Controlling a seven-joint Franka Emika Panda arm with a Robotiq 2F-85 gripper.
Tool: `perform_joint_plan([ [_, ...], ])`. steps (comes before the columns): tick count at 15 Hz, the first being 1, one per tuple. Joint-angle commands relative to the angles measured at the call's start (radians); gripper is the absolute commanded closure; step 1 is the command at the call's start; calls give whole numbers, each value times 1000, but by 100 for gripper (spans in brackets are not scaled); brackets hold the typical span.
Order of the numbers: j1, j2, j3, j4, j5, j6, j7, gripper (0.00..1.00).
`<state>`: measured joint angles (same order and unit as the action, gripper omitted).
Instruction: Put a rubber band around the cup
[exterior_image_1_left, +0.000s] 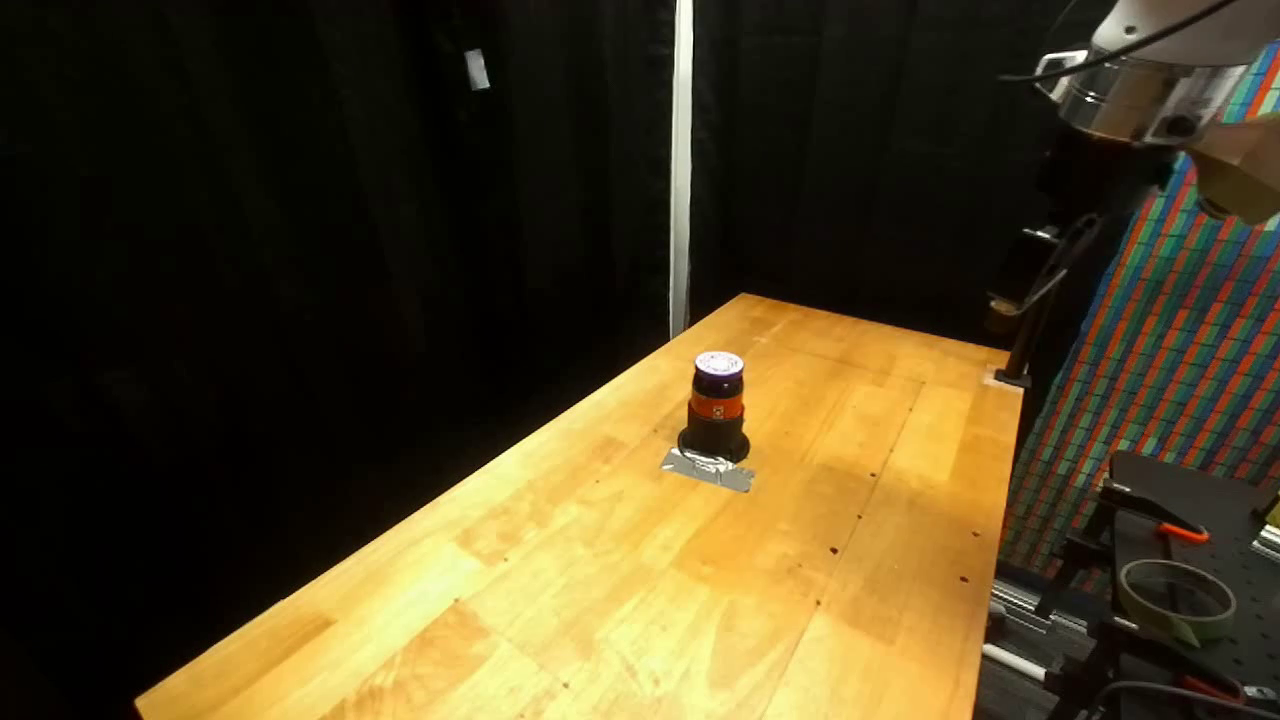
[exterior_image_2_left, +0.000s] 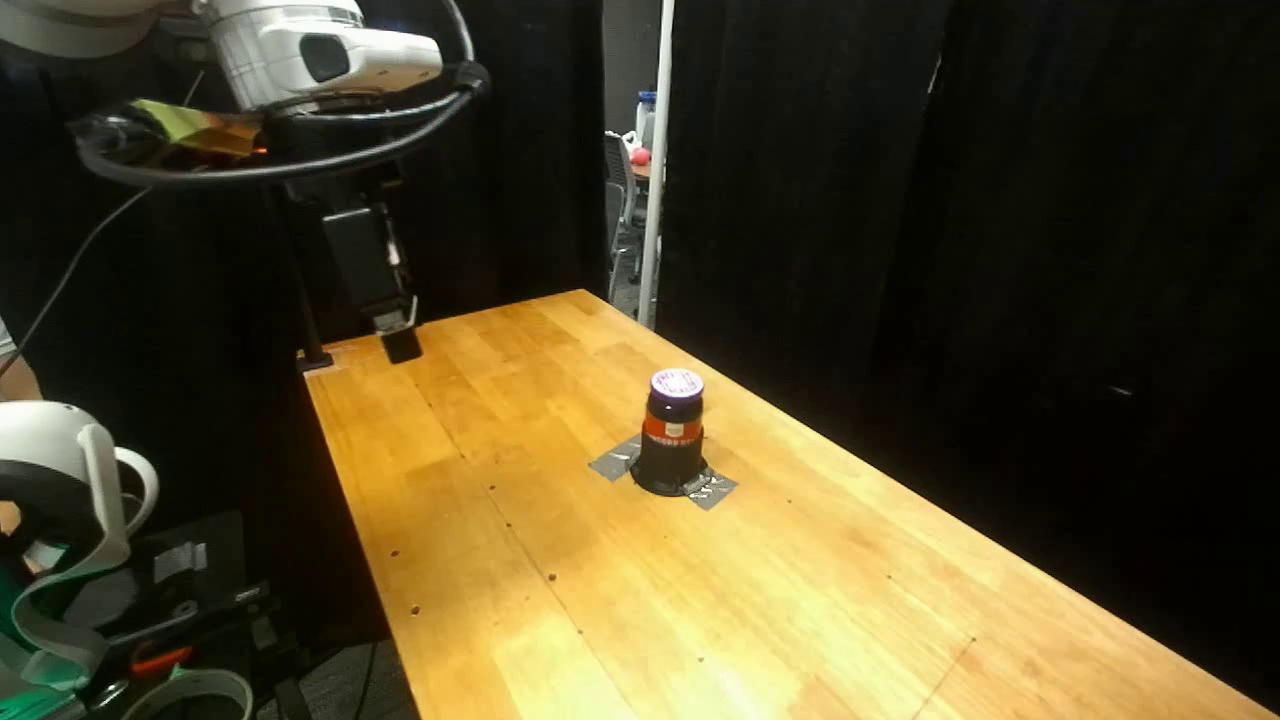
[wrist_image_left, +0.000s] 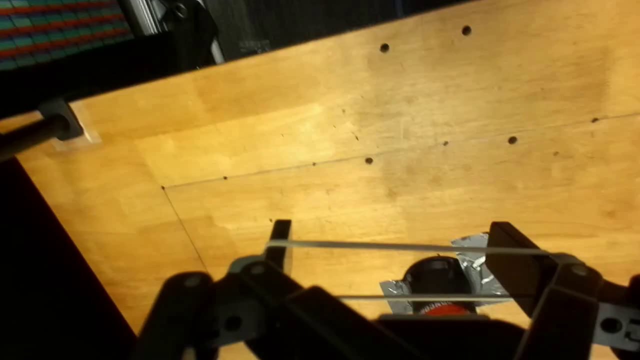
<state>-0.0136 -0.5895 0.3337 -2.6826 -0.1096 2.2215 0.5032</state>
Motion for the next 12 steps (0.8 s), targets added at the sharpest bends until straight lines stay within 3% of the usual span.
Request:
perform_joint_plan([
  [1, 14, 196, -52, 134, 7, 116, -74, 0],
  [6, 21, 418, -80, 301, 4, 223, -93, 0],
  [12, 77, 644, -147, 474, 114, 277, -237, 0],
])
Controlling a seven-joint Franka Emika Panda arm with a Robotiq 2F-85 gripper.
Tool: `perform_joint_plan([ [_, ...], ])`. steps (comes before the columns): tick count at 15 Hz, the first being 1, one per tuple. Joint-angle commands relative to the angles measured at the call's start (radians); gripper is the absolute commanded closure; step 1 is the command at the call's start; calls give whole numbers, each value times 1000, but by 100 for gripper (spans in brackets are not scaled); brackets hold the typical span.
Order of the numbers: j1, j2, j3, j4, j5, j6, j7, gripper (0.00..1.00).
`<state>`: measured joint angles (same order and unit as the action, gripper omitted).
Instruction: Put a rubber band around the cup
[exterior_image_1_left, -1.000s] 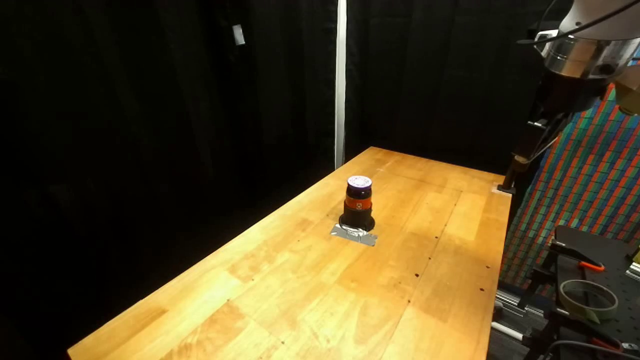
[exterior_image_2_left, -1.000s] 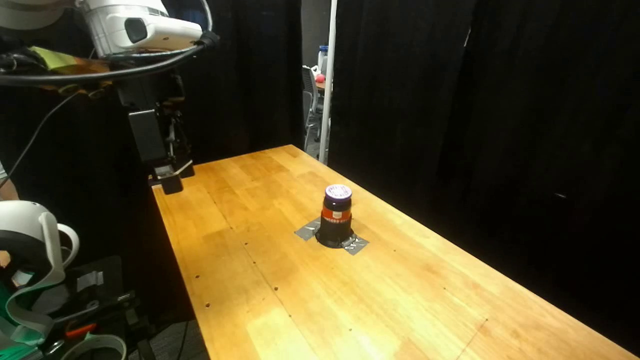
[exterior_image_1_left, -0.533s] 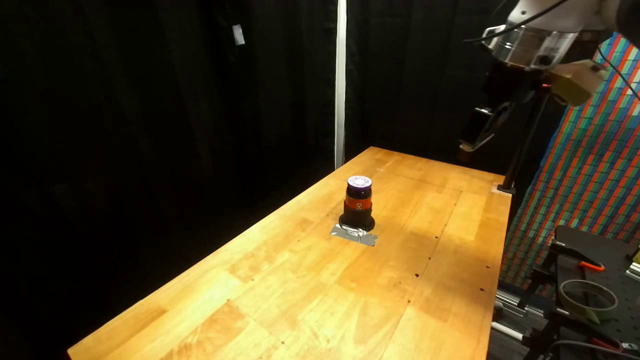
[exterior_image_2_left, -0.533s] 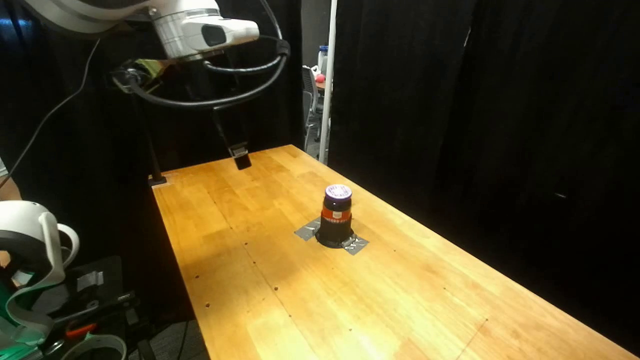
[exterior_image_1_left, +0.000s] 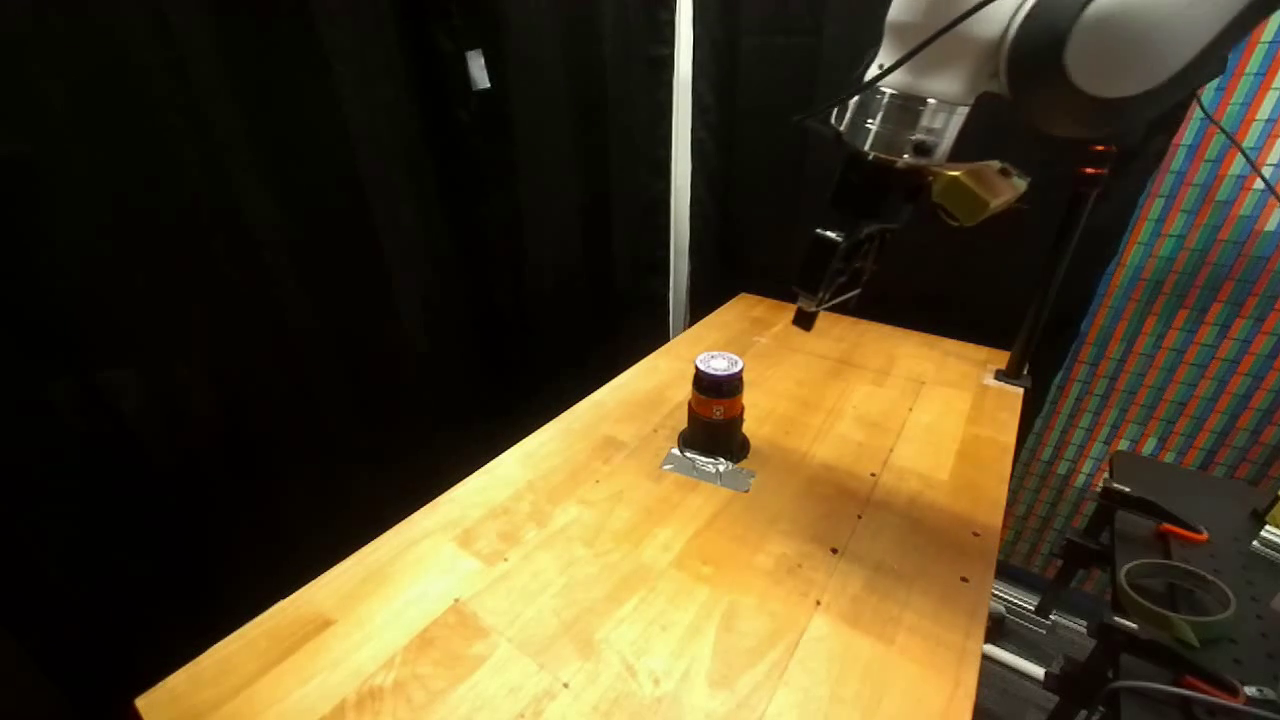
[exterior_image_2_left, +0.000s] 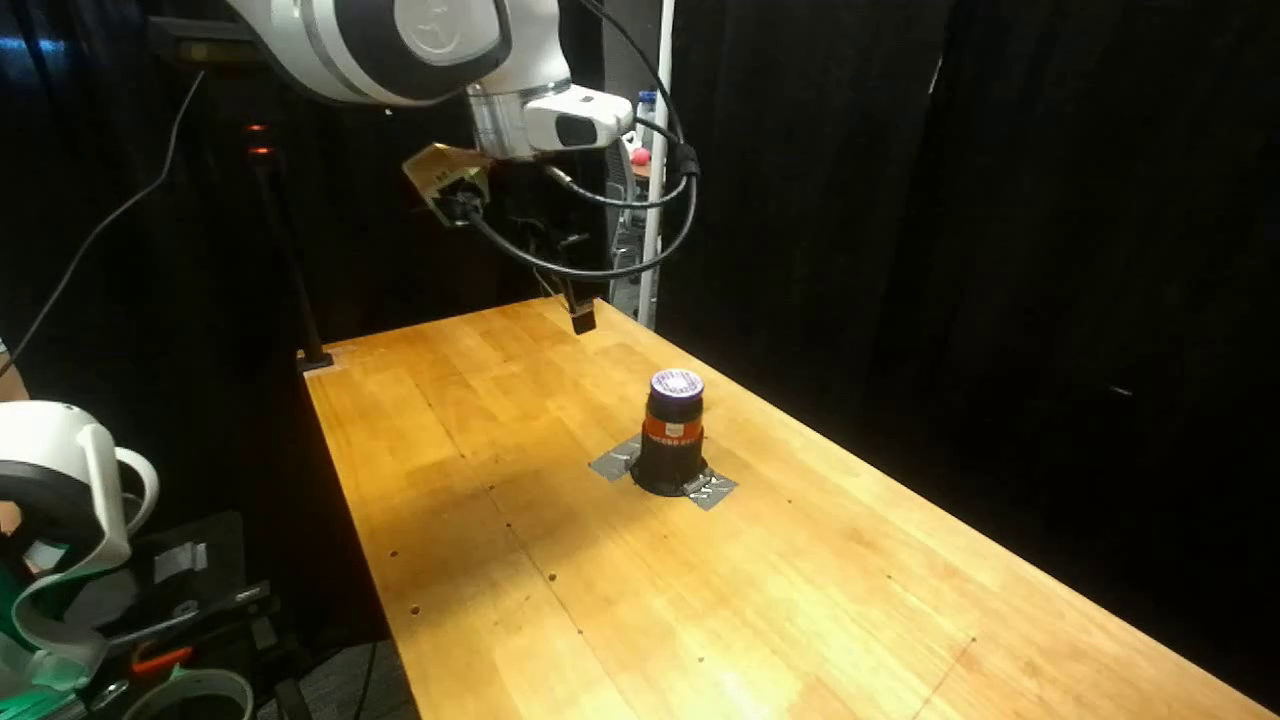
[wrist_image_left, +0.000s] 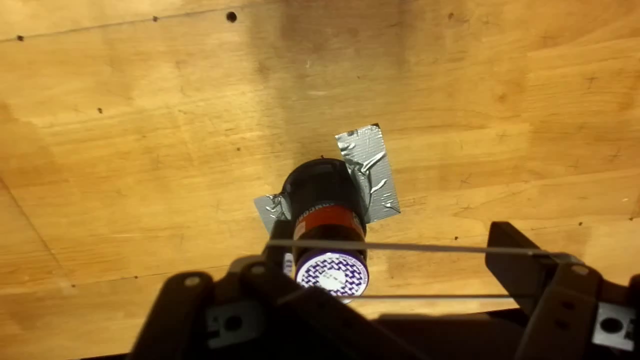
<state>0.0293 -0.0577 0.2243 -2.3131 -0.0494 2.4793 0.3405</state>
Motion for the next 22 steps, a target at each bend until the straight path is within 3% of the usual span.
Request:
perform_joint_plan([
  [1, 38, 139, -44, 125, 55, 23, -79, 0],
  [6, 79, 280, -104, 236, -104, 60, 25, 0],
  [13, 172, 439, -220, 392, -225, 75, 155, 0],
  [17, 201, 508, -271, 466, -230, 59, 179, 0],
  [22, 203, 581, -286, 534, -196, 46, 150, 0],
])
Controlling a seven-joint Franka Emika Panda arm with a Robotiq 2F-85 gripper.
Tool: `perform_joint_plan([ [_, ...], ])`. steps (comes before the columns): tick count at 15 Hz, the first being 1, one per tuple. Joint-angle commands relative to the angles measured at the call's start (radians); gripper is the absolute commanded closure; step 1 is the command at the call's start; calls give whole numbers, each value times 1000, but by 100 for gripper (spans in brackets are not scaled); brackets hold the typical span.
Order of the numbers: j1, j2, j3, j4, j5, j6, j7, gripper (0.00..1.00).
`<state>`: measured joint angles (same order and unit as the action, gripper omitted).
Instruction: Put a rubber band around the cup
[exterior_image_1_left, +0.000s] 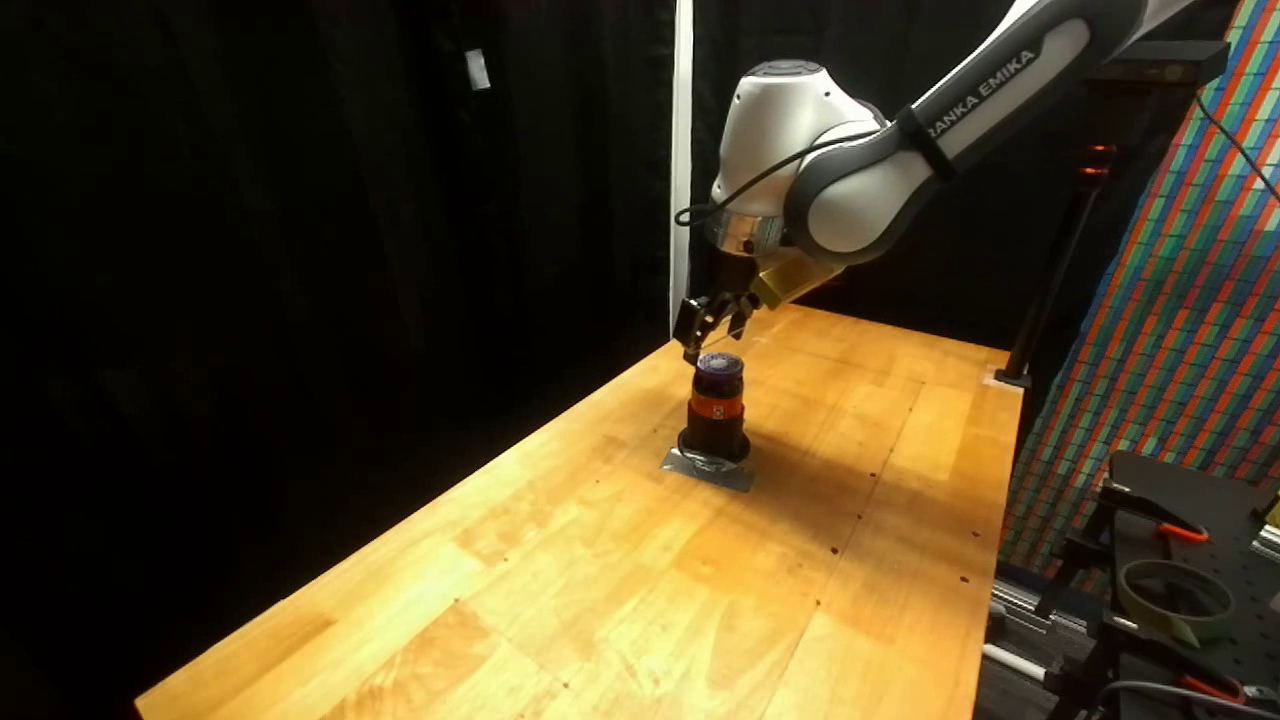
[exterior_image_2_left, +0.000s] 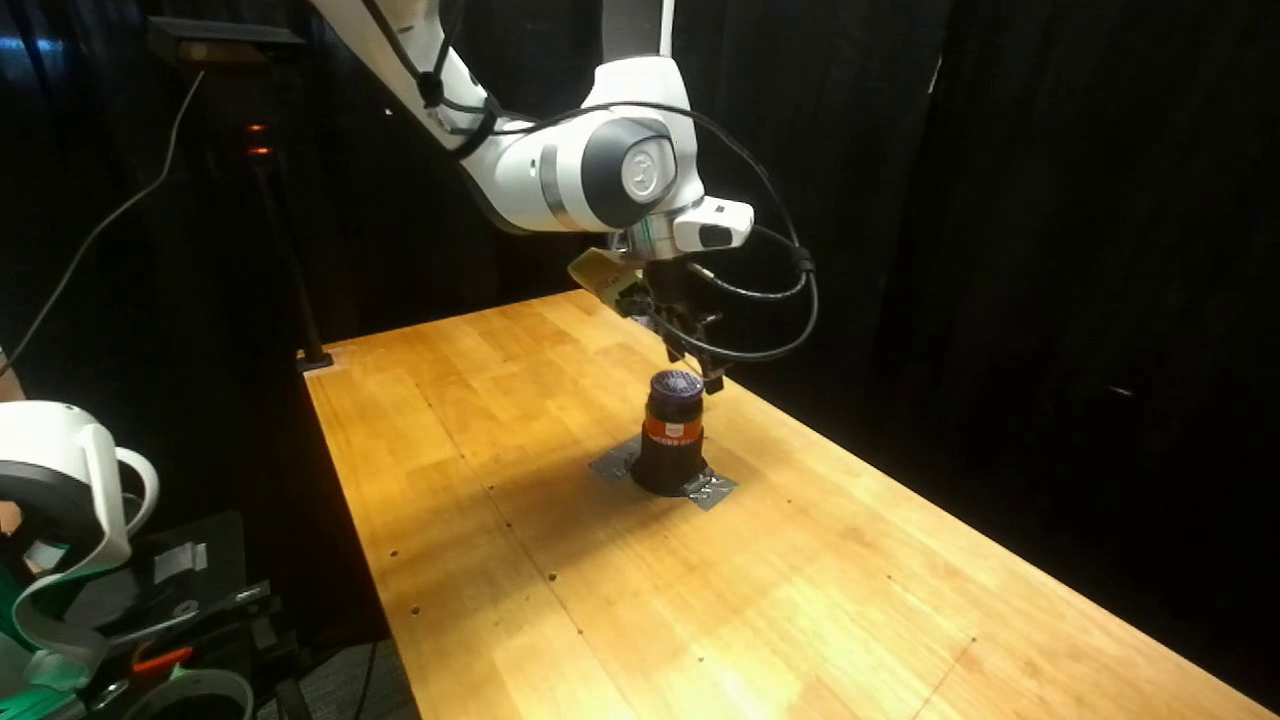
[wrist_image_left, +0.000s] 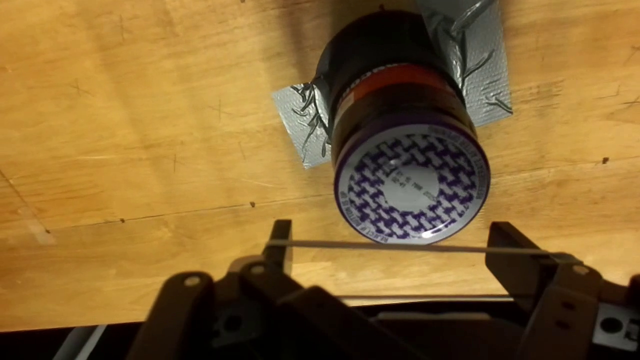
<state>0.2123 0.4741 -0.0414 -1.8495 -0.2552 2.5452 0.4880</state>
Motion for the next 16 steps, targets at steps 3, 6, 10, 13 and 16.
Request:
perform_joint_plan([
  [3, 20, 76, -20, 90, 20, -16, -4, 0],
  [6, 30, 96, -38, 94, 8, -5, 16, 0],
  [10, 24, 98, -42, 73, 24, -14, 2, 0],
  [13, 12, 92, -30, 57, 44, -15, -15, 0],
  [16, -1, 105, -19, 59, 86, -5, -28, 0],
])
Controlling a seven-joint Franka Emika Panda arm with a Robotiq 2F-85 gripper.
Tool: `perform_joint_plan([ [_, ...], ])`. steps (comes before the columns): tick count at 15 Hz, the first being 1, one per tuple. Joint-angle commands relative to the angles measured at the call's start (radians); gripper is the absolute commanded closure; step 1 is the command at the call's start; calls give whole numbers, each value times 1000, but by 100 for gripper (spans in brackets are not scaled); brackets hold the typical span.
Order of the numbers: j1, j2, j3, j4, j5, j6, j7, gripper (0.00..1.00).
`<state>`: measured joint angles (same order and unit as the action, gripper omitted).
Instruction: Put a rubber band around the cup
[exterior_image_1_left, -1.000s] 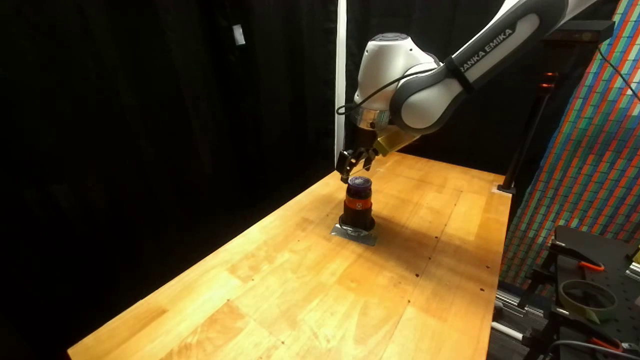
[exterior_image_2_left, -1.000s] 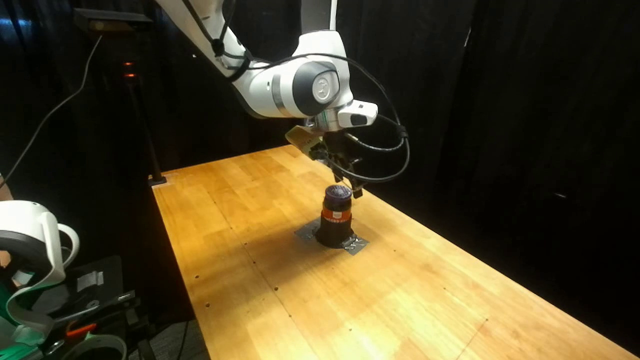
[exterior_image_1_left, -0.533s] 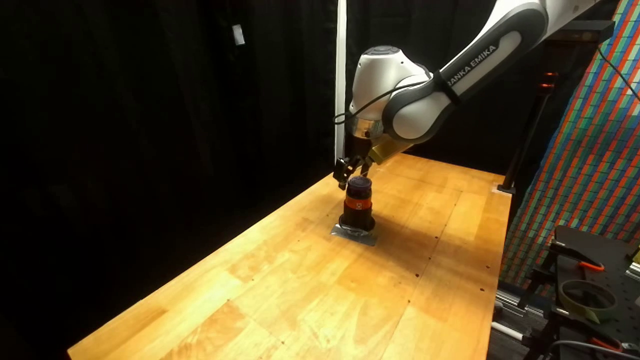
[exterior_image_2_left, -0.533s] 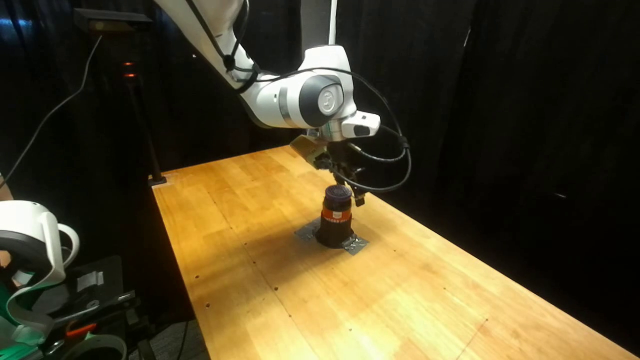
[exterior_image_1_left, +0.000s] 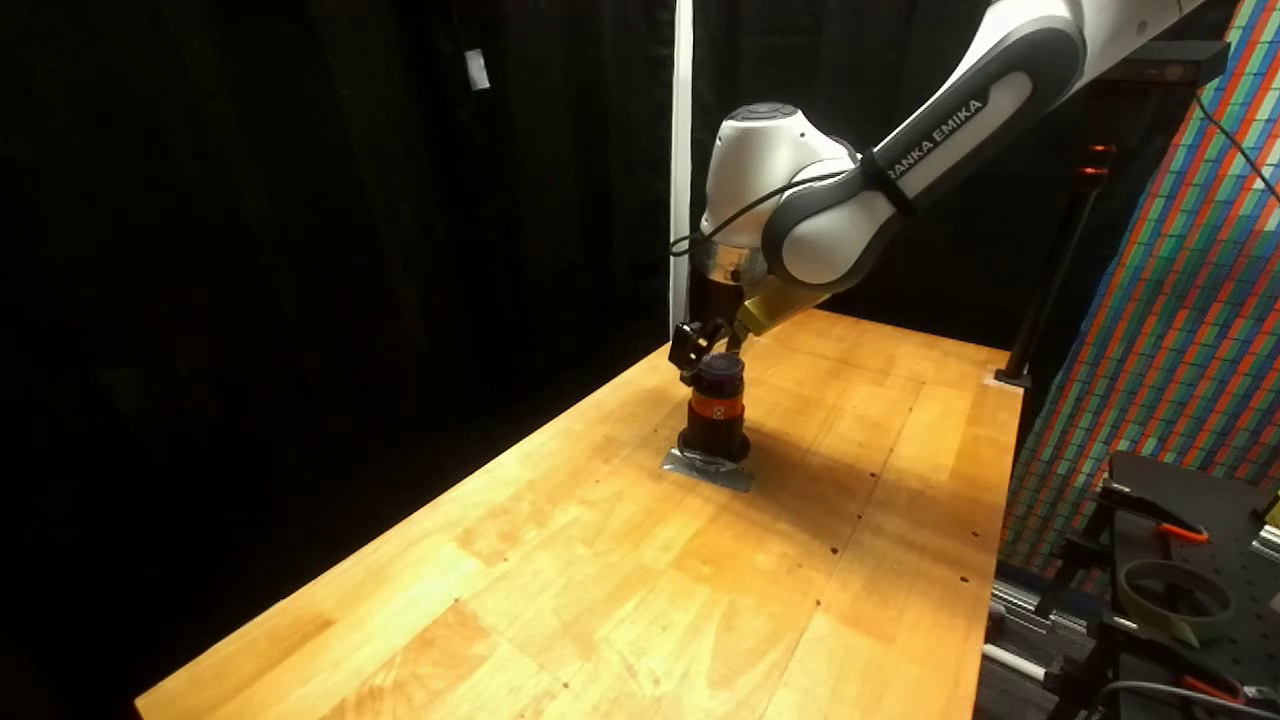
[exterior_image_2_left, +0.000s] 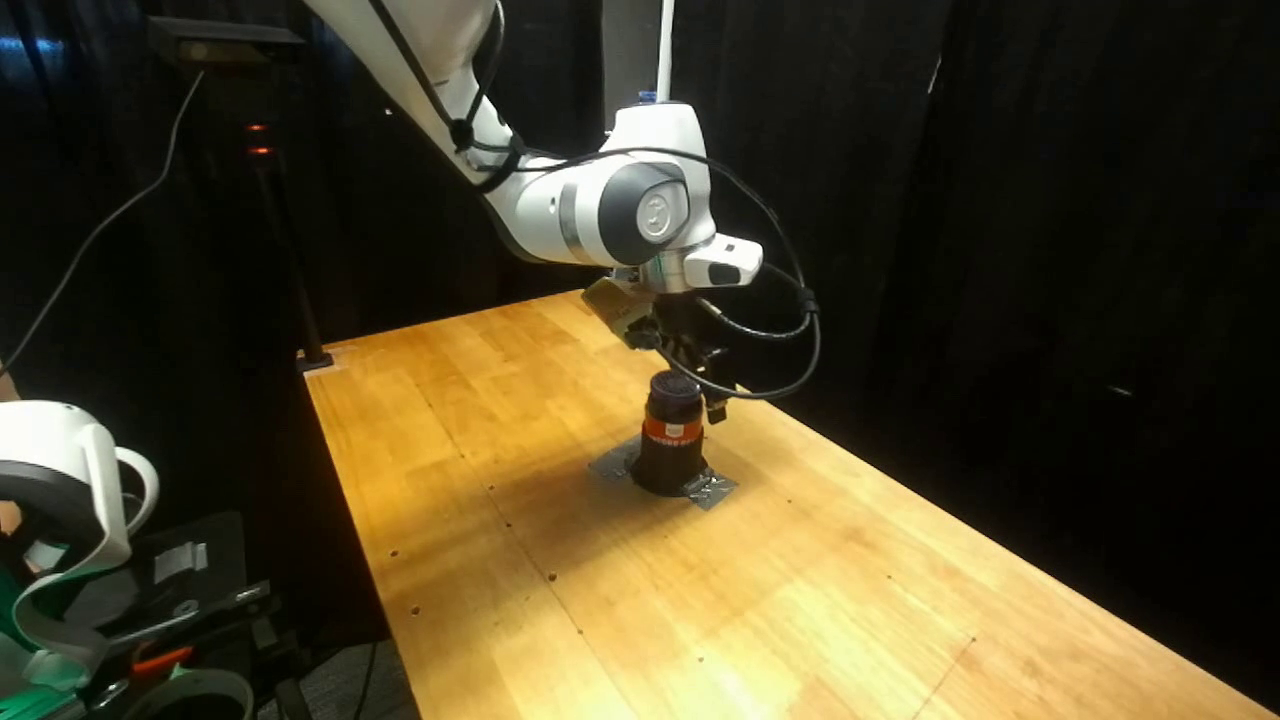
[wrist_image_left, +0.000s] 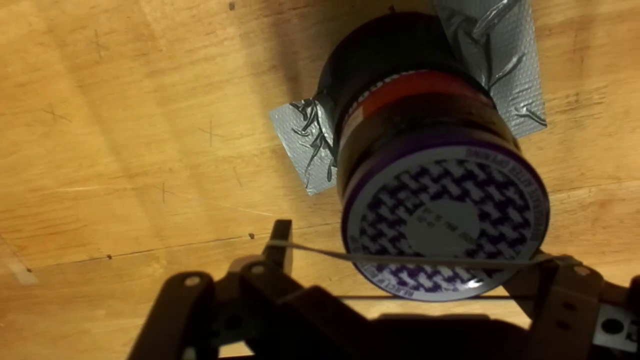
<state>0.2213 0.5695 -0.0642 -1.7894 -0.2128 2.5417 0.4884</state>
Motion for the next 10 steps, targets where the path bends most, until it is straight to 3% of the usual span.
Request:
perform_joint_plan([
  [1, -12, 13, 5, 0, 56, -1, -30, 0],
  [10, -78, -88, 66, -158, 224, -2, -143, 0],
])
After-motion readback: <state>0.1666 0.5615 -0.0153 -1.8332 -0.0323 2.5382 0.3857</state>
